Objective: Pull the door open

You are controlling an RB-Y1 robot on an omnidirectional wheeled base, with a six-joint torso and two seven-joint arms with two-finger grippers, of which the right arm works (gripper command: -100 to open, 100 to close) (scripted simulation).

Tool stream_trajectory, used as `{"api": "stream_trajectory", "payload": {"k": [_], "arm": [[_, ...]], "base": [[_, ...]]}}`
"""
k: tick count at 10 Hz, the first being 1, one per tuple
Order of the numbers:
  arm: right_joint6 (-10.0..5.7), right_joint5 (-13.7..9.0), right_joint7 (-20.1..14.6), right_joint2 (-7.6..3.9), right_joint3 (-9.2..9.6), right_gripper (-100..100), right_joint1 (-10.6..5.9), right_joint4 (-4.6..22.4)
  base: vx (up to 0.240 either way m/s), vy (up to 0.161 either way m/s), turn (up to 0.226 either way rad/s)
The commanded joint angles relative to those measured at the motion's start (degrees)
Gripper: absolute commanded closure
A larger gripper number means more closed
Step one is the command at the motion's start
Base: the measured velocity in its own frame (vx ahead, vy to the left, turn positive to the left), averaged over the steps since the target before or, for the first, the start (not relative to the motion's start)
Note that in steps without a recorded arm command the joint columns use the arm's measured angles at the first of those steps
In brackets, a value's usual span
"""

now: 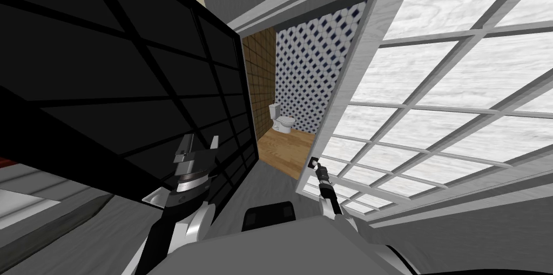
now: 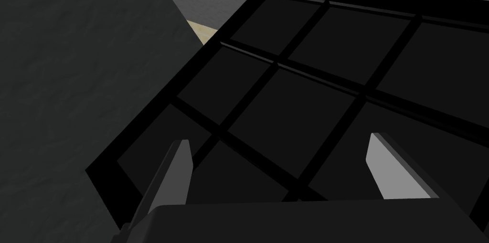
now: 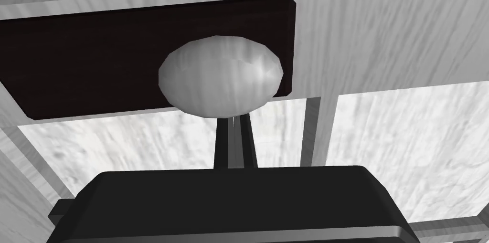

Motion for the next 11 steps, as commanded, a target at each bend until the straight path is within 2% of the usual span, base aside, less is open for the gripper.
{"api": "stream_trajectory", "payload": {"k": [1,9,10,11], "arm": [[-0.02,-0.84,-2.48,0.48,0.44,-100,-0.14,-0.44],[0.04,-5.96,-14.79,2.13,2.07,-100,-0.78,-1.36],[0.04,-5.96,-15.02,2.13,2.07,-100,-0.78,-1.36],[0.05,-7.01,-17.36,2.47,2.41,-100,-0.91,-1.55]], "base": [[-0.047,-0.014,0.026],[-0.057,-0.007,0.042],[-0.039,-0.008,0.020],[-0.054,-0.002,0.041]]}}
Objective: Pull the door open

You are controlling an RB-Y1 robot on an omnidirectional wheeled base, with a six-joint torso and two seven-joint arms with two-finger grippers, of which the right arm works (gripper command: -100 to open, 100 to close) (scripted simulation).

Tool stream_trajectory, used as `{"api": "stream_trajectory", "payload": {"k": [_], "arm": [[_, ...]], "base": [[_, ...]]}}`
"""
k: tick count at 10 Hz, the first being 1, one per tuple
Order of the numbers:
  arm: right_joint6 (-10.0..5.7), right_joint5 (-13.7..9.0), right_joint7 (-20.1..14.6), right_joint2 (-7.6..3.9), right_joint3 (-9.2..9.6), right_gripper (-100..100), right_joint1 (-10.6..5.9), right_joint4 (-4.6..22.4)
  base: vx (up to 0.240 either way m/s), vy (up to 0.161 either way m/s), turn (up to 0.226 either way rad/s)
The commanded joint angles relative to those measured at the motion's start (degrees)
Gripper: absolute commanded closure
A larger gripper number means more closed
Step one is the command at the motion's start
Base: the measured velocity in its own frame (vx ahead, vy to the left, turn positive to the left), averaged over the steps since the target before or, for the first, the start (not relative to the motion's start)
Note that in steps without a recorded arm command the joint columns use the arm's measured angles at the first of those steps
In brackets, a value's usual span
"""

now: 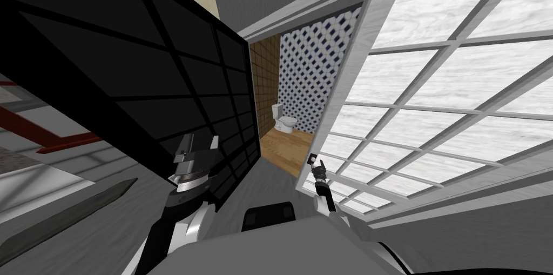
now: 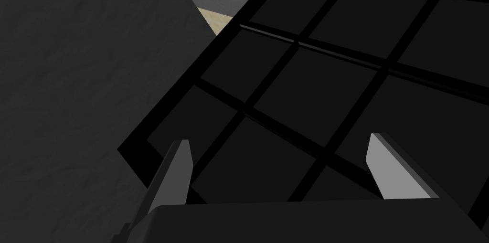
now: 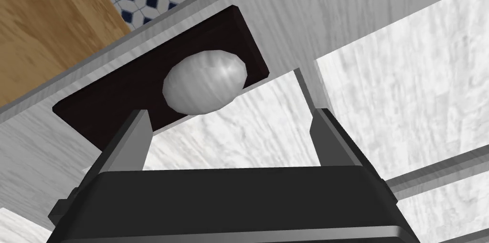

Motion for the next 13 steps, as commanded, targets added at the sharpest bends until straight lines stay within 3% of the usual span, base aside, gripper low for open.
{"api": "stream_trajectory", "payload": {"k": [1,4,6,9,13], "arm": [[-0.02,-1.61,-2.86,0.49,0.52,-100,-0.32,-0.11],[0.00,-2.73,-6.17,0.85,0.87,-100,-0.46,-0.31],[0.02,-5.01,-9.97,1.58,1.60,-100,-0.75,-0.72],[0.03,-6.15,-13.31,1.95,1.96,-100,-0.89,-0.93],[0.07,-9.55,-20.16,3.04,3.05,-100,-1.32,-1.54]], "base": [[-0.081,-0.007,0.049],[-0.051,-0.006,0.033],[-0.059,-0.011,0.064],[-0.054,-0.009,0.031],[-0.062,-0.009,0.046]]}}
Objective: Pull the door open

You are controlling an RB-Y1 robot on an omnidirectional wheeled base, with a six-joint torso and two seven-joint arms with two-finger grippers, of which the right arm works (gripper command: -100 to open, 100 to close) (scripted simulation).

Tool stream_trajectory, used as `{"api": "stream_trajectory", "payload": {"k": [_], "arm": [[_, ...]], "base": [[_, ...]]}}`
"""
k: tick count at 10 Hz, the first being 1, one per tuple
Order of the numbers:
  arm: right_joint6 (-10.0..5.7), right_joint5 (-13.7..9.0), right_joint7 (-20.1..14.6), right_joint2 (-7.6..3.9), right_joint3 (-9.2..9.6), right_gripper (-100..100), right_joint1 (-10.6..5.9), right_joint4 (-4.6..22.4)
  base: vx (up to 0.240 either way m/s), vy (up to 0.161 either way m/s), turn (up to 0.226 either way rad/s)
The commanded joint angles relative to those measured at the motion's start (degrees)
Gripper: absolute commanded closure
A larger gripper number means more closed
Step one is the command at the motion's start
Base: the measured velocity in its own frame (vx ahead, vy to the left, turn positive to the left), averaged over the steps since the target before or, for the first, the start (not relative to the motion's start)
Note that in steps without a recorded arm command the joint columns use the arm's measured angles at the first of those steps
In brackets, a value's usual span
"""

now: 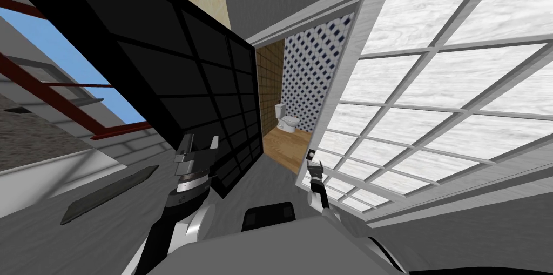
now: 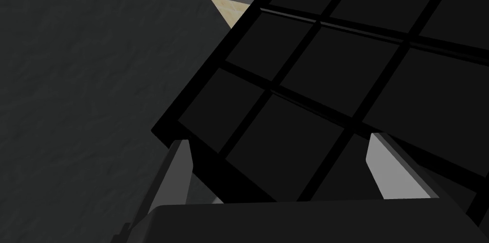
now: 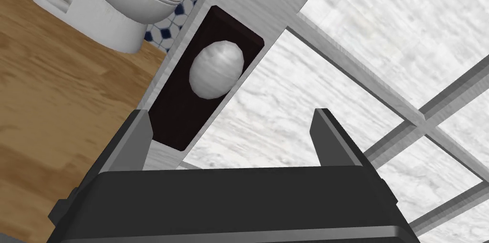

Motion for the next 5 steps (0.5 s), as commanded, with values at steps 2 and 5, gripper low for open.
{"api": "stream_trajectory", "payload": {"k": [2,5], "arm": [[0.11,-1.66,-3.98,0.52,0.52,-100,-0.11,-0.47],[0.13,-3.72,-8.47,1.18,1.18,-100,-0.37,-0.84]], "base": [[-0.053,-0.006,0.032],[-0.065,-0.003,0.043]]}}
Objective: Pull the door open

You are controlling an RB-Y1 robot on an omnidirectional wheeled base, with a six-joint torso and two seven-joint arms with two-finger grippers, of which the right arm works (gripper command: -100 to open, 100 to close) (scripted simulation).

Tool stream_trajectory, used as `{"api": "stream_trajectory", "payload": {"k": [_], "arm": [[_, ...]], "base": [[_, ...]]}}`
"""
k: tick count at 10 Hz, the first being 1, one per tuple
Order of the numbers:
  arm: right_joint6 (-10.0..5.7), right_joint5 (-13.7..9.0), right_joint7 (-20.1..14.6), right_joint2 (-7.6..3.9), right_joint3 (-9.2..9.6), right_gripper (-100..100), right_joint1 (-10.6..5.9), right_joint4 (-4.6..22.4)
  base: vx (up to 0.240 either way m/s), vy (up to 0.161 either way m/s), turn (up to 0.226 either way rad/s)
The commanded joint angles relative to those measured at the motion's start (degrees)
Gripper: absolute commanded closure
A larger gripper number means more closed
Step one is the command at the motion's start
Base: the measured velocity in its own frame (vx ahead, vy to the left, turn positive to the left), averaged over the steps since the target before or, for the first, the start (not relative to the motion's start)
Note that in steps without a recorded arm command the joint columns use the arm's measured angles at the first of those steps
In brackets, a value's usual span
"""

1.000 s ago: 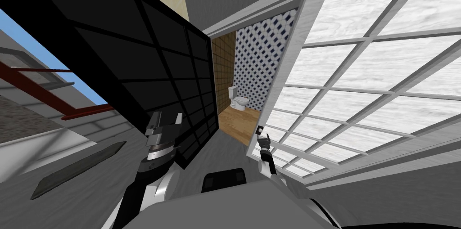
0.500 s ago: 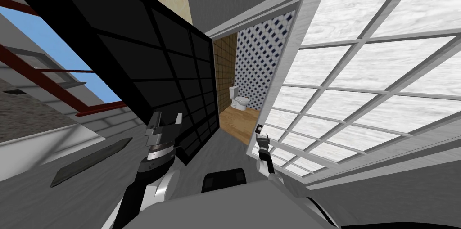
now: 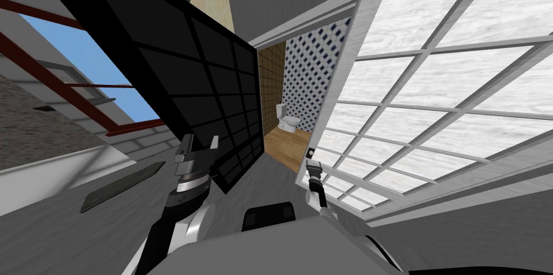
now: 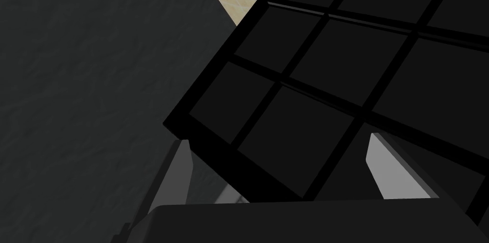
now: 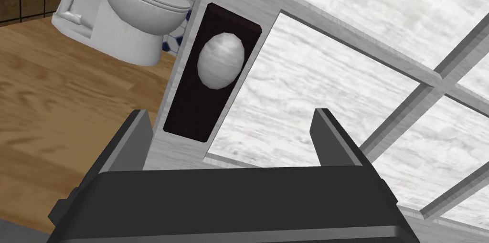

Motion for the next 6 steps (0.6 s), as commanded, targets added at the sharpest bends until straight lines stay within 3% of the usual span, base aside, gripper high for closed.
{"api": "stream_trajectory", "payload": {"k": [1,6], "arm": [[0.10,-1.48,-2.86,0.53,0.45,-100,-0.13,-0.45],[0.13,-3.97,-9.93,1.33,1.24,-100,-0.45,-0.89]], "base": [[-0.073,-0.001,0.066],[-0.048,-0.005,0.030]]}}
